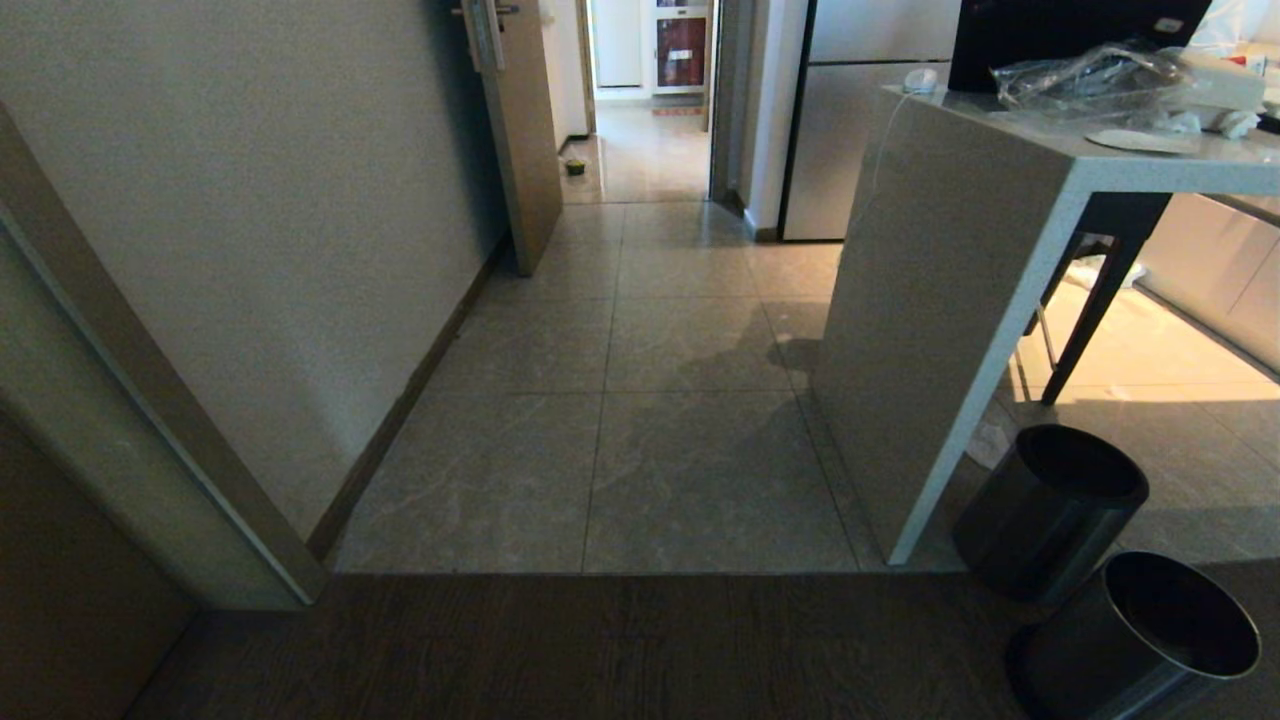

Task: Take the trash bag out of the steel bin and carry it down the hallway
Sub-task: Put the trash bag at the door

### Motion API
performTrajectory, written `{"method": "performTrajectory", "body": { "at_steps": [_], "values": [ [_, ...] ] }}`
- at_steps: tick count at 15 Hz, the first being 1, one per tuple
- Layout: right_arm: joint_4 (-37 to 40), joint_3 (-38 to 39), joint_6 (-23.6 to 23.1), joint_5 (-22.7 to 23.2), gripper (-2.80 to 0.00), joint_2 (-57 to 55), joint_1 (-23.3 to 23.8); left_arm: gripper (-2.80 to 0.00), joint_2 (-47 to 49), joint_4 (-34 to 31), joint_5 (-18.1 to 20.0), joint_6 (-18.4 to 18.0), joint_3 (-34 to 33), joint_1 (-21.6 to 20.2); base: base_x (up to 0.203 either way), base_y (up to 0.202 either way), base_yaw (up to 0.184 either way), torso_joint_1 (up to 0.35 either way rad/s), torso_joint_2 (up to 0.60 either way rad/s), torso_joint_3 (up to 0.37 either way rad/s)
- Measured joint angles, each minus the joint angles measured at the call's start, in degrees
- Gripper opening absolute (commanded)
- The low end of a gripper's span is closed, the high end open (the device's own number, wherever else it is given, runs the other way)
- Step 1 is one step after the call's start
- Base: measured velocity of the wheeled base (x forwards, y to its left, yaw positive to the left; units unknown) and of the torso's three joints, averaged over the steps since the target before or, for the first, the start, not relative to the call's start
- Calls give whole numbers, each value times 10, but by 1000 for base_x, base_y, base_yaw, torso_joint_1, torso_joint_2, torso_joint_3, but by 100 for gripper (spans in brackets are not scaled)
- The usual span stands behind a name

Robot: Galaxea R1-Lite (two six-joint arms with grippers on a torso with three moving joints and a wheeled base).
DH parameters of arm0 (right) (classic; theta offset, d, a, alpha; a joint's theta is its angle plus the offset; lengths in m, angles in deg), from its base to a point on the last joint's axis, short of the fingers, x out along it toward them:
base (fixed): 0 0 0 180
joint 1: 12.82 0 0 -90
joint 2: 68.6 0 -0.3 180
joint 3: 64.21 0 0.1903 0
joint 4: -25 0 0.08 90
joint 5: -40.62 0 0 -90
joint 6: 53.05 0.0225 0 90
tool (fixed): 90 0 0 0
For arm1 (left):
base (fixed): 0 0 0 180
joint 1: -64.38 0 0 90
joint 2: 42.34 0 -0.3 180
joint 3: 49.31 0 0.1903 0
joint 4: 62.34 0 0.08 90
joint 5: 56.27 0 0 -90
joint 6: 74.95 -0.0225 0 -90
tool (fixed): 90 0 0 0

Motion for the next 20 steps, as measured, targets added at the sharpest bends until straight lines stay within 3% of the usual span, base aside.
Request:
{"method": "performTrajectory", "body": {
  "at_steps": [5, 20],
  "values": [
    [0, 0, 0, 0, -280, 0, 0, -280, 0, 0, 0, 0, 0, 0, 24, 0, 1, 0, 0, 1],
    [0, 0, 0, 0, -280, 0, 0, -280, 0, 1, -1, 1, -1, 0, 189, 0, 1, 2, 3, 2]
  ]
}}
